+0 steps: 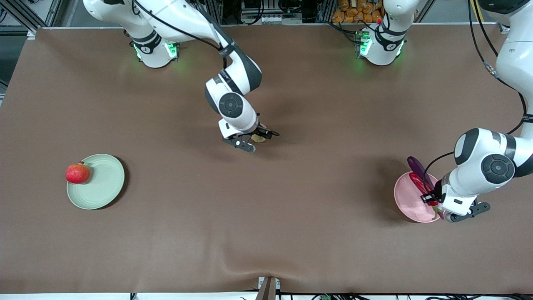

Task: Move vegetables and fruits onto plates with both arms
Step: 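Place the chili on the pink plate while the right gripper grasps the peach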

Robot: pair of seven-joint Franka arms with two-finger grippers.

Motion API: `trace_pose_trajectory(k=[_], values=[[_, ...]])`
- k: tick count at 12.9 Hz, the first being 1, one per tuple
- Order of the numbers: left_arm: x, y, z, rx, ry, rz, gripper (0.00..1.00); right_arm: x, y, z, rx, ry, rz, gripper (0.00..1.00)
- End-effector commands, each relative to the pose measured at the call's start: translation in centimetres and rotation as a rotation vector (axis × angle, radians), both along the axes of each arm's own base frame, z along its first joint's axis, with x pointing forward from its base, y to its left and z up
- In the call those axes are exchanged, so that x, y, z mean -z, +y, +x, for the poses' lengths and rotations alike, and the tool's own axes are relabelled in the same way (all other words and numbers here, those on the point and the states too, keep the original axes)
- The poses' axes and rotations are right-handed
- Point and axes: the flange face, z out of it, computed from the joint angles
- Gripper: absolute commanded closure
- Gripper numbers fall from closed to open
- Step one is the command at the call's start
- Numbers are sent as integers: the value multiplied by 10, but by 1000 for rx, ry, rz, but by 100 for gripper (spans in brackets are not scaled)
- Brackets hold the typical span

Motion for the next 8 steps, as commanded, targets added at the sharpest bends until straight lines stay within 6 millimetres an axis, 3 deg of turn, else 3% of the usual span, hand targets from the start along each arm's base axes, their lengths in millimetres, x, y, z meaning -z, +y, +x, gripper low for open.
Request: trace_pose_trajectory(k=[1,2,3,4,5,7,8], values=[[-21,-17,11,-18,-15,-45,0,17,3,-7,15,1,-15,0],[-24,-18,12,-28,-14,-56,0,18,5,-10,8,-1,-17,0],[-30,-18,12,-25,-18,-49,0,16,4,-10,8,-2,-18,41],[-41,-19,12,-17,-31,-43,0,11,2,-6,15,-7,-13,67],[-53,-19,11,-15,-44,-36,0,1,-1,0,36,-12,-7,76],[-98,-43,4,17,-37,-4,0,-42,-28,27,68,-16,-4,77],[-131,-59,-1,38,-60,16,0,-68,-58,46,67,20,-14,77]])
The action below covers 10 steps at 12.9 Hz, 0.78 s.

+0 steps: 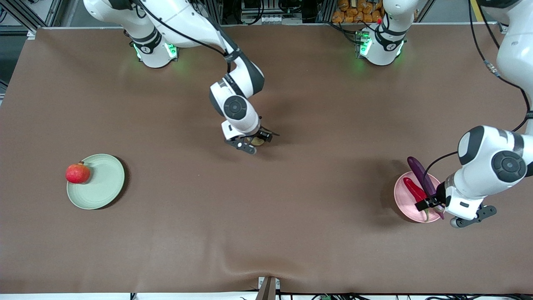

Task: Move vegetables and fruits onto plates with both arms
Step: 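Carry the peach to the green plate while the left gripper withdraws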

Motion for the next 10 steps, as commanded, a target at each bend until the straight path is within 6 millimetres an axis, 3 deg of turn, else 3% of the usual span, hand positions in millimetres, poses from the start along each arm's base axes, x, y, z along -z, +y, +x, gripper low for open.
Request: trace_pose_trajectory(k=[1,3,4,7,8,10], values=[[-91,-34,-19,44,-38,79,0,-81,-77,42,-40,68,21,77],[-133,-57,-37,54,-18,104,0,-107,-158,74,-117,121,57,77],[-165,-58,-44,39,-12,78,0,-112,-206,92,-156,134,85,77],[-236,-60,-63,70,44,38,0,-110,-371,136,-337,81,179,77],[-249,-60,-70,76,59,47,0,-99,-410,144,-427,68,159,77],[-278,-63,-85,123,67,78,0,-85,-469,164,-517,59,103,77]])
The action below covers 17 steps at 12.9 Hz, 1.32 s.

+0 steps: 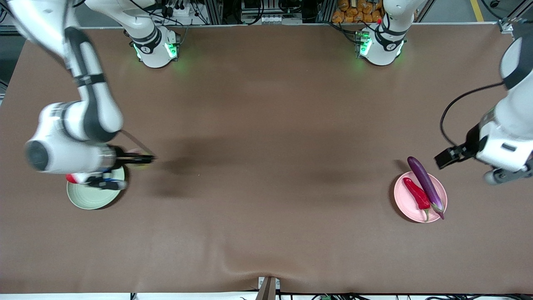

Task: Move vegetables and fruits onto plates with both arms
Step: 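Carry the peach to the green plate while the left gripper withdraws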

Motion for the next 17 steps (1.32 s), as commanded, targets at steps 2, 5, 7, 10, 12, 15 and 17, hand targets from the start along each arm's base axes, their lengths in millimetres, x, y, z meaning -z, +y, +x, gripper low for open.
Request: trace_pose_trajectory(k=[2,5,7,10,12,15,17], values=[[-48,-6,-27,106,4,38,0,30,-61,33,-186,-59,-51,76],[-70,4,-41,79,-1,-16,0,58,-92,42,-278,-148,-49,63],[-93,17,-56,115,-17,-51,0,60,-102,42,-288,-160,-47,0],[-99,39,-71,111,31,-92,0,33,-105,48,-276,-190,-54,0],[-100,40,-88,107,86,-114,0,-11,-100,45,-255,-186,-53,0],[-83,46,-132,90,160,-141,0,-88,-85,29,-133,-176,-69,0],[-85,44,-156,97,163,-145,0,-128,-64,10,-140,-193,-67,0]])
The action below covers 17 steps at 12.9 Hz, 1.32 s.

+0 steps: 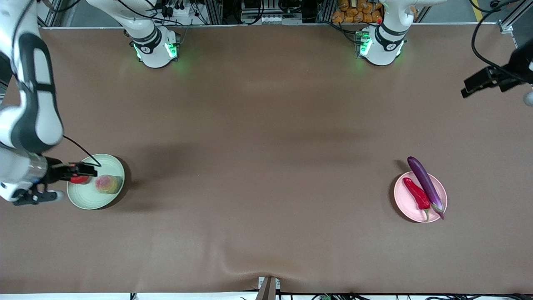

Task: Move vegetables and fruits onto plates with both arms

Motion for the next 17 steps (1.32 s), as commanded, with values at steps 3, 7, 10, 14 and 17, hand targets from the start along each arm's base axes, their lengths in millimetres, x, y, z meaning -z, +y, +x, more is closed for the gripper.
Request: trace_pose_trajectory(k=[3,7,10,14,17], values=[[-23,0,-55,17,-44,-20,0,-68,31,-59,21,-26,-14,0],[-33,-10,-59,42,-71,41,0,-138,36,-83,136,39,-20,0],[-36,-24,-59,64,-95,51,0,-205,44,-121,170,-17,-29,0],[-35,-24,-58,66,-96,51,0,-262,37,-139,186,-24,-55,0],[-36,-19,-60,56,-97,50,0,-258,32,-139,222,-13,-57,0]])
